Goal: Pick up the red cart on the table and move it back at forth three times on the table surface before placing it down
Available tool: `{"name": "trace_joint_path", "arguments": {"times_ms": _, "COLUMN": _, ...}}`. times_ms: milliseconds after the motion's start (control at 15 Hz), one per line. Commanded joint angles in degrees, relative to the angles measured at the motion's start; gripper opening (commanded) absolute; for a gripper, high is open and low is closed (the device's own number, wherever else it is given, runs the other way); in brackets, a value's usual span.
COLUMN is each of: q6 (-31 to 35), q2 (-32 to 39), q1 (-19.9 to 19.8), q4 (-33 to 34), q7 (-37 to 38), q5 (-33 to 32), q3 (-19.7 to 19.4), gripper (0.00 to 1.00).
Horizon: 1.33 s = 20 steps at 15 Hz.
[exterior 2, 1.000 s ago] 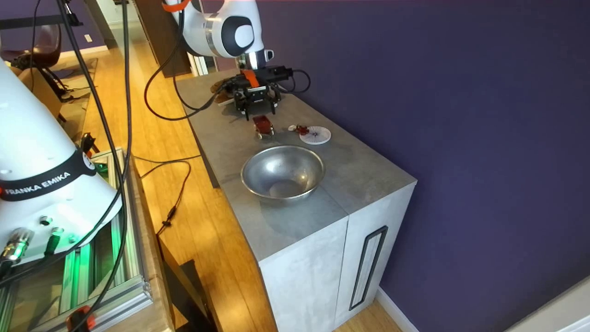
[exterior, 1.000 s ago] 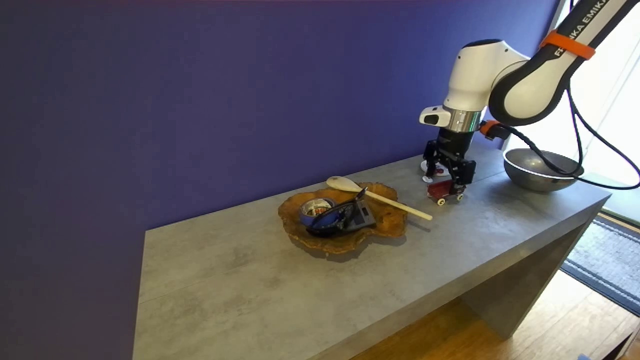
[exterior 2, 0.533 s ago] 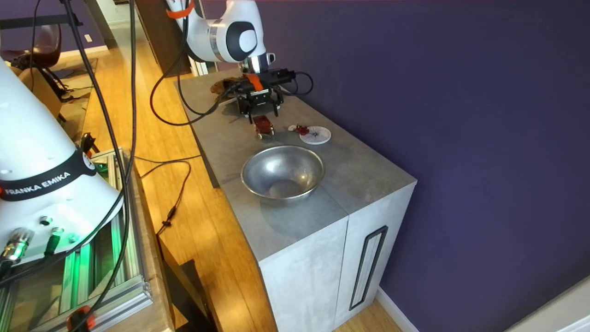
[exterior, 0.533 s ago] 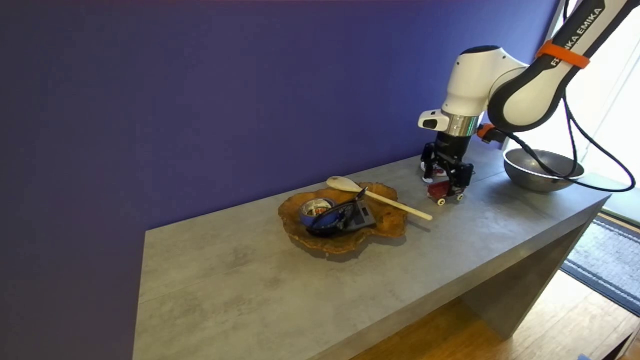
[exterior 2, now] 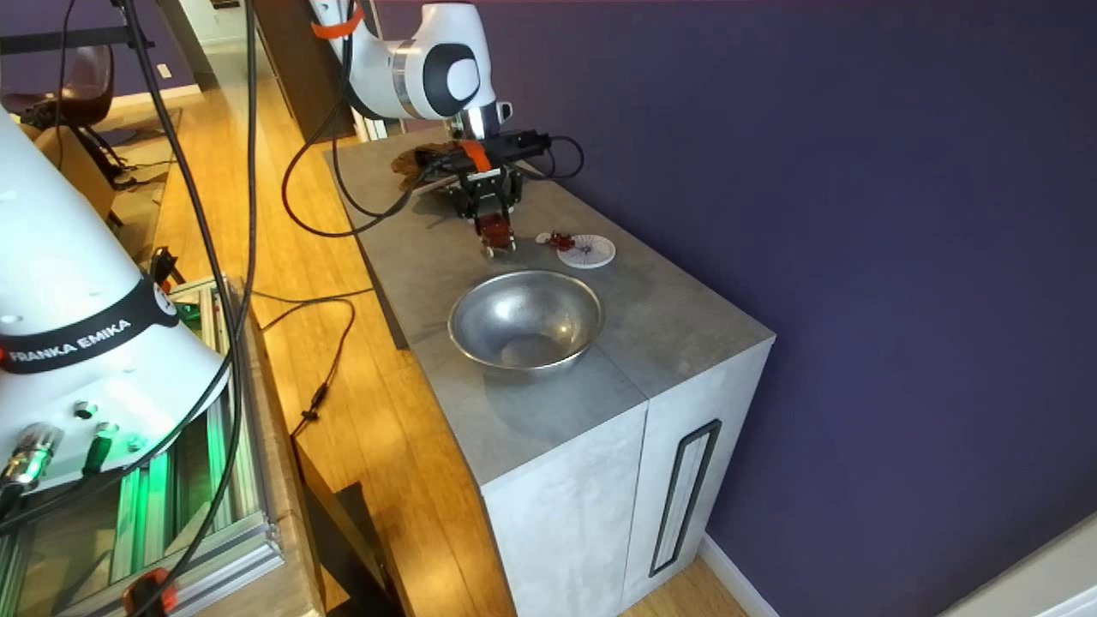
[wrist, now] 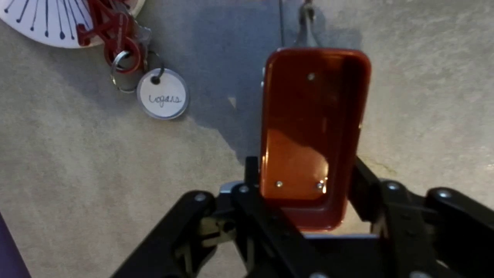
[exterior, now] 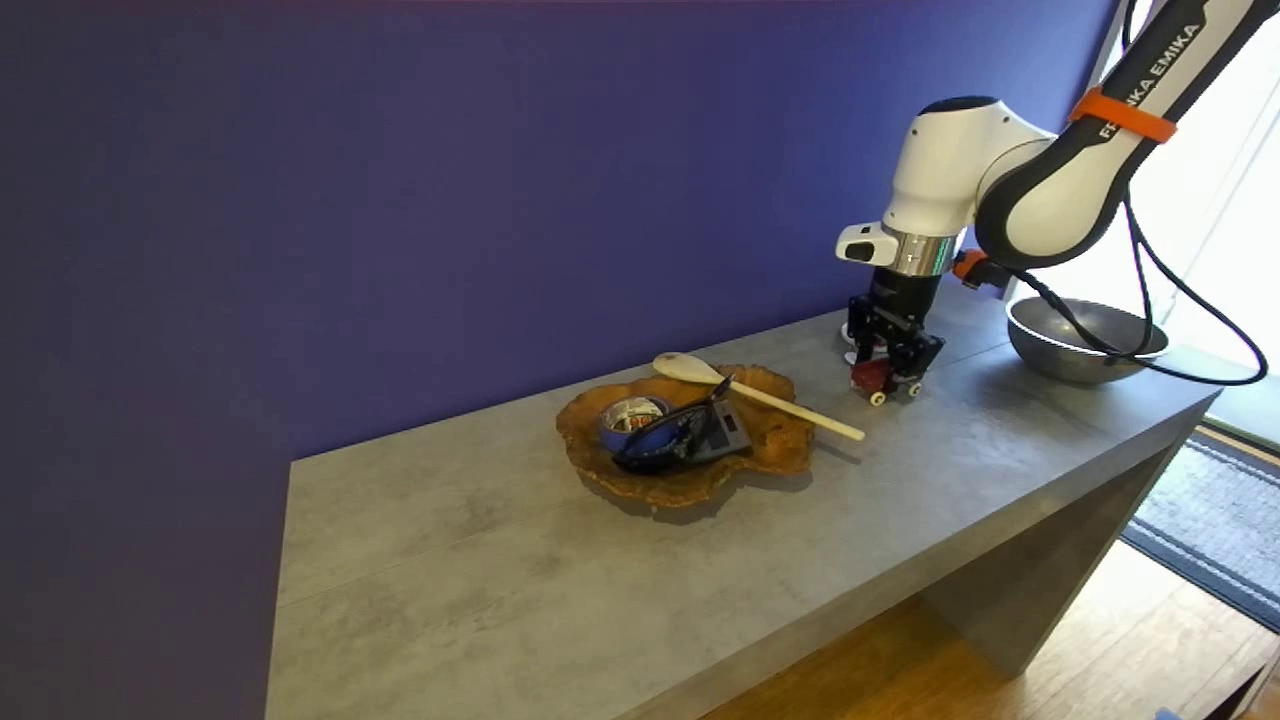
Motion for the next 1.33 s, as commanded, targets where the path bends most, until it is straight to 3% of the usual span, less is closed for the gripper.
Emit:
{"name": "trace_joint_path", "arguments": {"times_ms": 0, "q6": 0.7, "q2": 0.7, "q1": 0.5, "q4": 0.8, "q7": 1.4, "q5": -1.9, "q3": -0.6, "gripper": 0.31}}
{"name": "trace_joint_path", "arguments": {"times_ms": 667, "q6": 0.5, "q2": -8.8, "q1": 0.7, "q4": -6.5, "q7": 2.0, "q5": -1.6, "q3": 1.3, "gripper": 0.31}}
{"name": "trace_joint_path", "arguments": {"times_ms": 933, "q6": 1.4, "q2": -10.5, "q1": 0.1, "q4": -10.8, "q7": 1.0, "q5": -0.1, "q3": 3.8, "gripper": 0.31}}
{"name": "trace_joint_path", "arguments": {"times_ms": 1267, "q6": 4.2, "q2": -11.9, "q1": 2.1, "q4": -15.5, "q7": 4.1, "q5": -1.1, "q3": 4.5, "gripper": 0.31}}
